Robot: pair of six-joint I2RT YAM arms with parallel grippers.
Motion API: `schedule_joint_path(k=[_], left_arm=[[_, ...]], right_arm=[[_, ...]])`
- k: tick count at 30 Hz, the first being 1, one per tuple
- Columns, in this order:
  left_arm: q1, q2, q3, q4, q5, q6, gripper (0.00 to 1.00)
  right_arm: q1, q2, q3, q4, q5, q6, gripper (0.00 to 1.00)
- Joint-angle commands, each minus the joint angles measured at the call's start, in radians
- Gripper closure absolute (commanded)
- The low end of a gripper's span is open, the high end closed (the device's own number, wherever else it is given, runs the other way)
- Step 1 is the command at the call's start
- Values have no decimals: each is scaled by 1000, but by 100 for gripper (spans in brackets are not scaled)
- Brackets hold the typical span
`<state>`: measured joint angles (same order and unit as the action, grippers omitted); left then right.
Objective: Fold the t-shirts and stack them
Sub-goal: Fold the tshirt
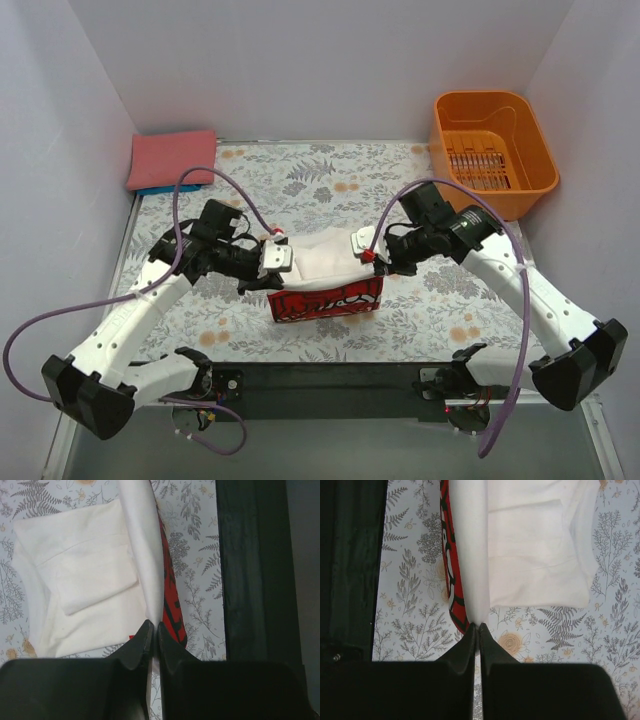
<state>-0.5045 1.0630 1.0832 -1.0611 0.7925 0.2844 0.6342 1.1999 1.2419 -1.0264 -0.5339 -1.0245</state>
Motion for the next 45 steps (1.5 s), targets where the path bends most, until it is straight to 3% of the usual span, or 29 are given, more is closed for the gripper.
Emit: schedule_joint_path(k=[1, 9, 18, 29, 40, 45], left_arm=[[41, 67, 66, -24, -9, -18, 100], [165, 252, 129, -19, 37, 111, 100], [215, 386, 164, 46, 22, 167, 100], [294, 655, 346, 85, 34, 219, 100], [319, 907, 377, 289, -59, 151, 100], [316, 954, 322, 346, -99, 133, 100]], right_arm=[[-16, 75, 59, -49, 9, -34, 99], [-79, 255, 178, -57, -24, -131, 99], [-131, 466, 333, -98, -74, -198, 99], [-189, 719, 554, -127, -86, -266, 99], [-209, 1084, 839, -118, -86, -223, 99], [-208, 1161, 849, -113, -87, -172, 99]])
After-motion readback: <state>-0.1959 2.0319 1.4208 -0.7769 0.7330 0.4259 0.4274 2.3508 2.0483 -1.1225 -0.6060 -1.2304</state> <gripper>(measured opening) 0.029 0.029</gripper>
